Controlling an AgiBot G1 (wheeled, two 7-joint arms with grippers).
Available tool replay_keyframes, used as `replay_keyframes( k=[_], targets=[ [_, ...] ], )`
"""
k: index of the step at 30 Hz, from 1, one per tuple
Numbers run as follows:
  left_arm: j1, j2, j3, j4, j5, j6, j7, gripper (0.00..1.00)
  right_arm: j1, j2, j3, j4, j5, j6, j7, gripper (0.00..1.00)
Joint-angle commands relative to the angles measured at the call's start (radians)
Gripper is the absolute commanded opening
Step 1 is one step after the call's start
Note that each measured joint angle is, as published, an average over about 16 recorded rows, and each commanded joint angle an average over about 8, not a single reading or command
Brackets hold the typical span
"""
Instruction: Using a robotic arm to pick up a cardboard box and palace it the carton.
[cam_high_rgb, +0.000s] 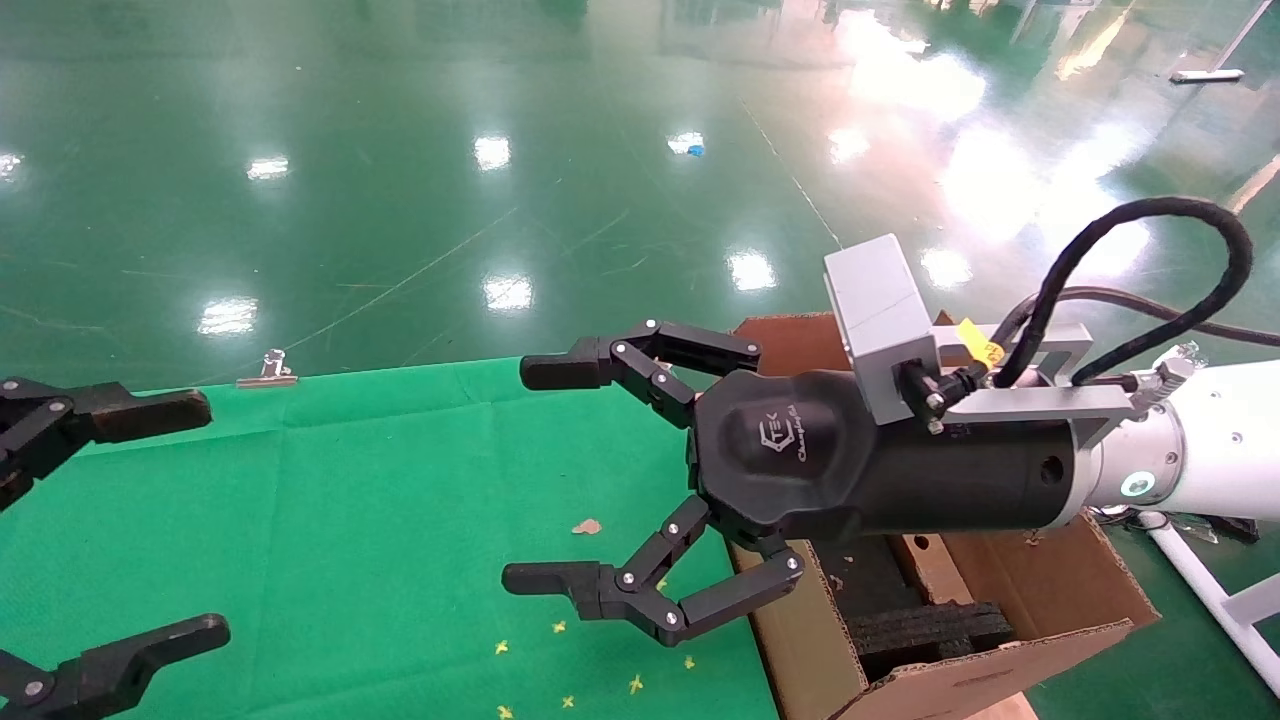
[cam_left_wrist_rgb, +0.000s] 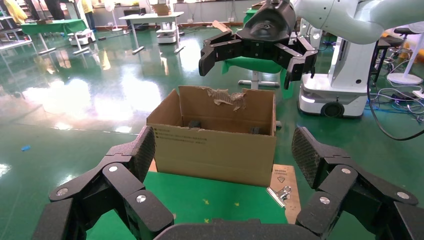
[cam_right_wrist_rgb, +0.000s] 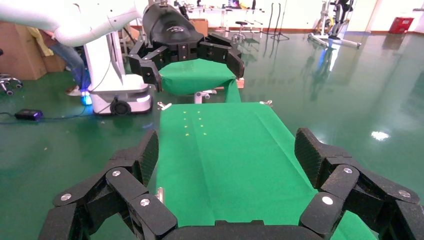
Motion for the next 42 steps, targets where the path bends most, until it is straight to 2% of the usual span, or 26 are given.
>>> replay_keyframes(
  k=[1,42],
  targets=[
    [0.000,0.000,0.000,0.000,0.000,0.000,0.000,1.00,0.000,0.000,0.000,0.000,0.000,0.000,0.000,1.00],
    [0.000,0.000,0.000,0.000,0.000,0.000,0.000,1.00,0.000,0.000,0.000,0.000,0.000,0.000,0.000,1.00]
  ],
)
